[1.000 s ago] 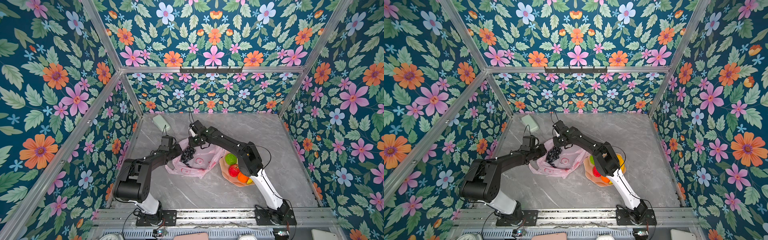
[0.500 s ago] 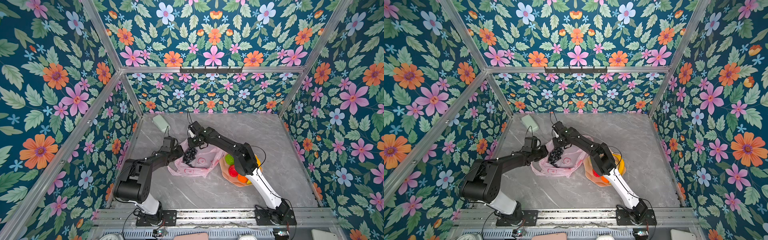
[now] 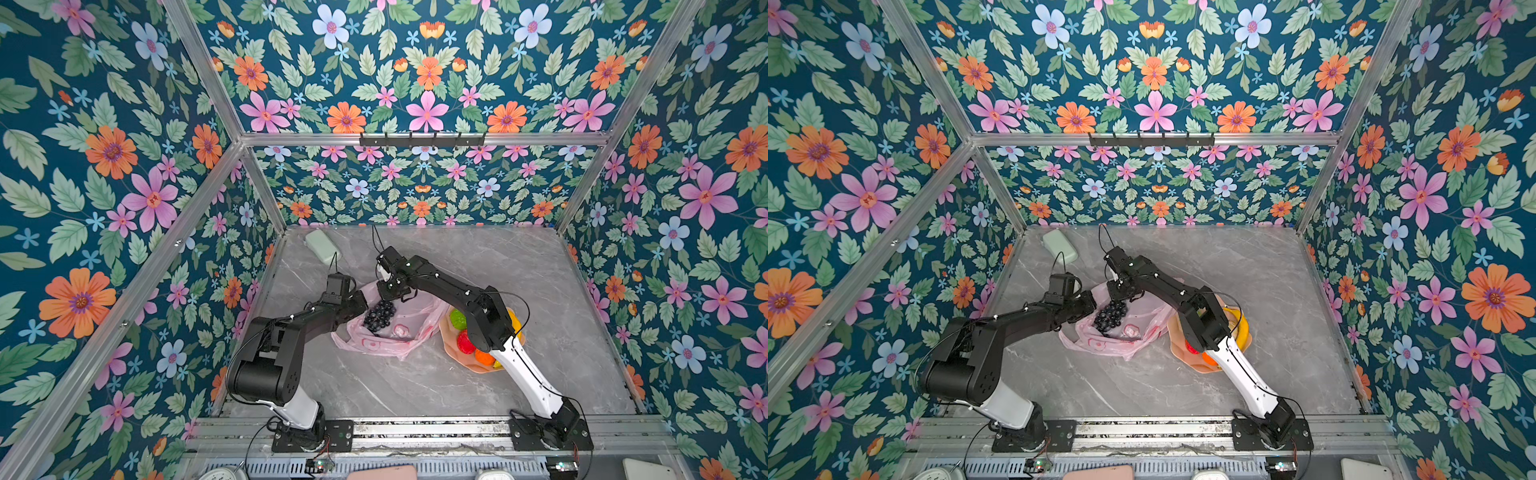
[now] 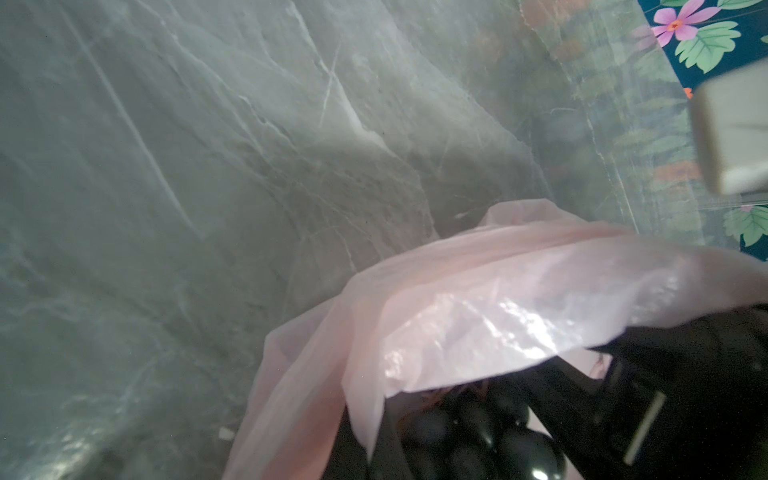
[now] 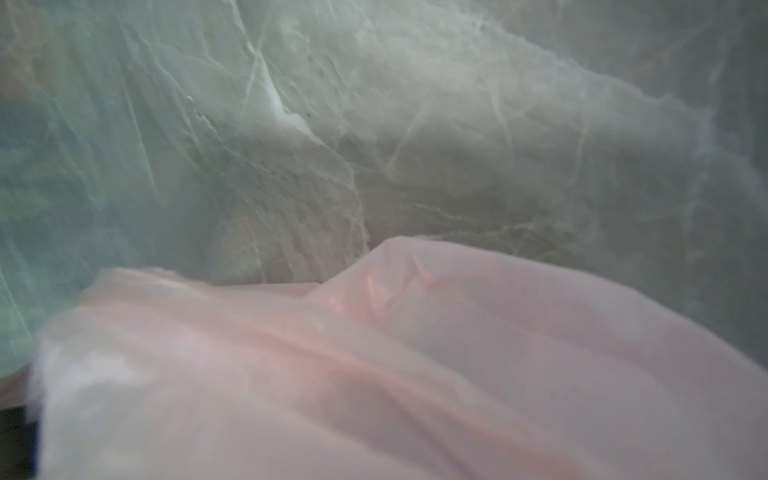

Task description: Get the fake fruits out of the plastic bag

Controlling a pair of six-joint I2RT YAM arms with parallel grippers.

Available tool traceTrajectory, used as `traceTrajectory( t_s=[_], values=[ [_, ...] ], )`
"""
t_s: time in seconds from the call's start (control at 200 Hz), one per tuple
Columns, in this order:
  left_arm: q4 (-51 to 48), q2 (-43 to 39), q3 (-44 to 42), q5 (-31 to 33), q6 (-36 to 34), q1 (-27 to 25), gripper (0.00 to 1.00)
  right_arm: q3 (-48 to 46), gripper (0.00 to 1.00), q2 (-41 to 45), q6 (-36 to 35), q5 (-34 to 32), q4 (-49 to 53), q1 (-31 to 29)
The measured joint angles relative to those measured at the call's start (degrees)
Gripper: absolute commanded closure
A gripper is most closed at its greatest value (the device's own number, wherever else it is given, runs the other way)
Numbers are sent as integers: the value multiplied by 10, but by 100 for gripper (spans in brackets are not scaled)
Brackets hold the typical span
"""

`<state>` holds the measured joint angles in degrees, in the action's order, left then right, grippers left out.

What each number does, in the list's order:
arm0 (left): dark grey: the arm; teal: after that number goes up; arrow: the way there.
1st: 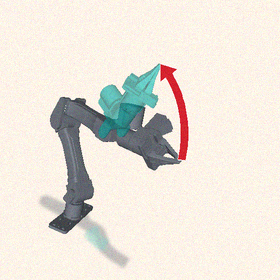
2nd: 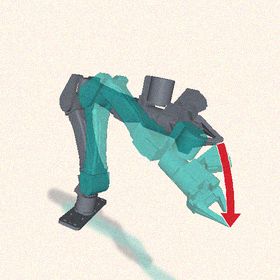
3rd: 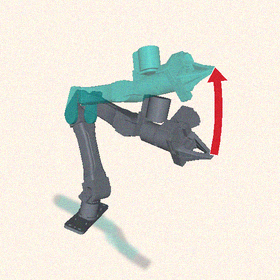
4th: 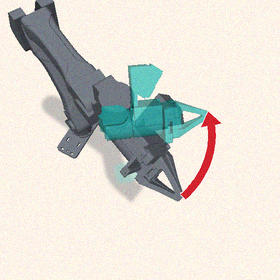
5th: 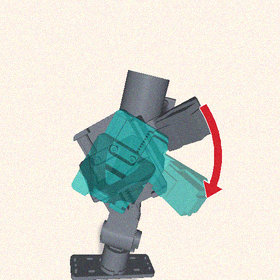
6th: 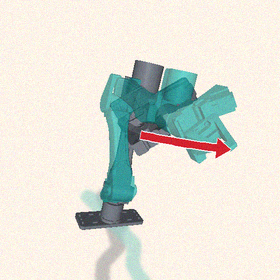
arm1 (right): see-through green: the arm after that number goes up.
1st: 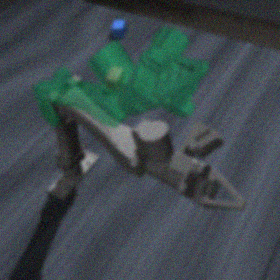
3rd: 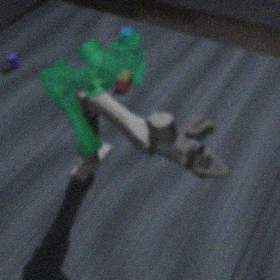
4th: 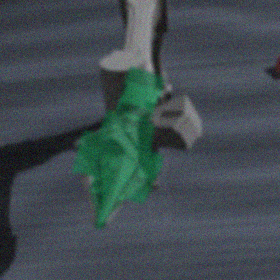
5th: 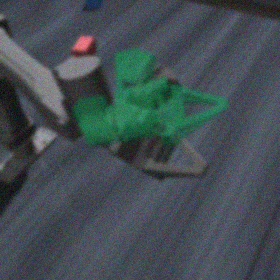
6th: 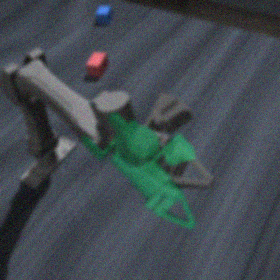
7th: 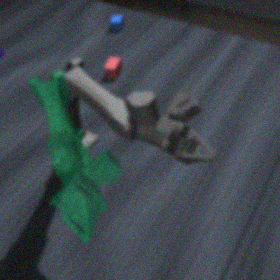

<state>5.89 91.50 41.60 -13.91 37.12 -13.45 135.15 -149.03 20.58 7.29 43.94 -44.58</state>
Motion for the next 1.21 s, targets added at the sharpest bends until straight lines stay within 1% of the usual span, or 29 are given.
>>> traceTrajectory(
  t_s=[0.085, 0.24, 0.51, 0.685, 0.755, 0.795, 0.89, 0.94, 1.065, 1.205],
  values=[
    [-1, 0, 0, 2, 0, -1, 100, 1, 96, 0, 3, 0, 6, -2],
    [-2, 0, 0, 6, 0, -4, 100, -10, 100, 10, 8, 3, 12, -3],
    [-7, -4, 0, 26, 0, -8, 100, -41, 100, 61, 16, 13, 3, -3],
    [-12, -6, -1, 33, 0, -8, 100, -56, 100, 70, 16, 13, 1, -3],
    [-12, -9, -1, 35, 0, -9, 100, -56, 83, 70, 16, 15, 2, -3],
    [-12, -10, -2, 35, 0, -10, 100, -57, 76, 70, 17, 15, 2, -4],
    [-12, -10, -2, 37, 1, -14, 100, -59, 64, 73, 22, 9, 13, -9],
    [-12, -11, -6, 38, 3, -19, 100, -68, 57, 83, 42, 3, 20, -12],
    [-11, -22, -21, 50, 12, -30, 100, -112, 48, 122, 92, -2, 20, -14],
    [-3, -43, -43, 66, 30, -36, 100, -205, 38, 178, 162, 1, -21, -20]
  ],
)
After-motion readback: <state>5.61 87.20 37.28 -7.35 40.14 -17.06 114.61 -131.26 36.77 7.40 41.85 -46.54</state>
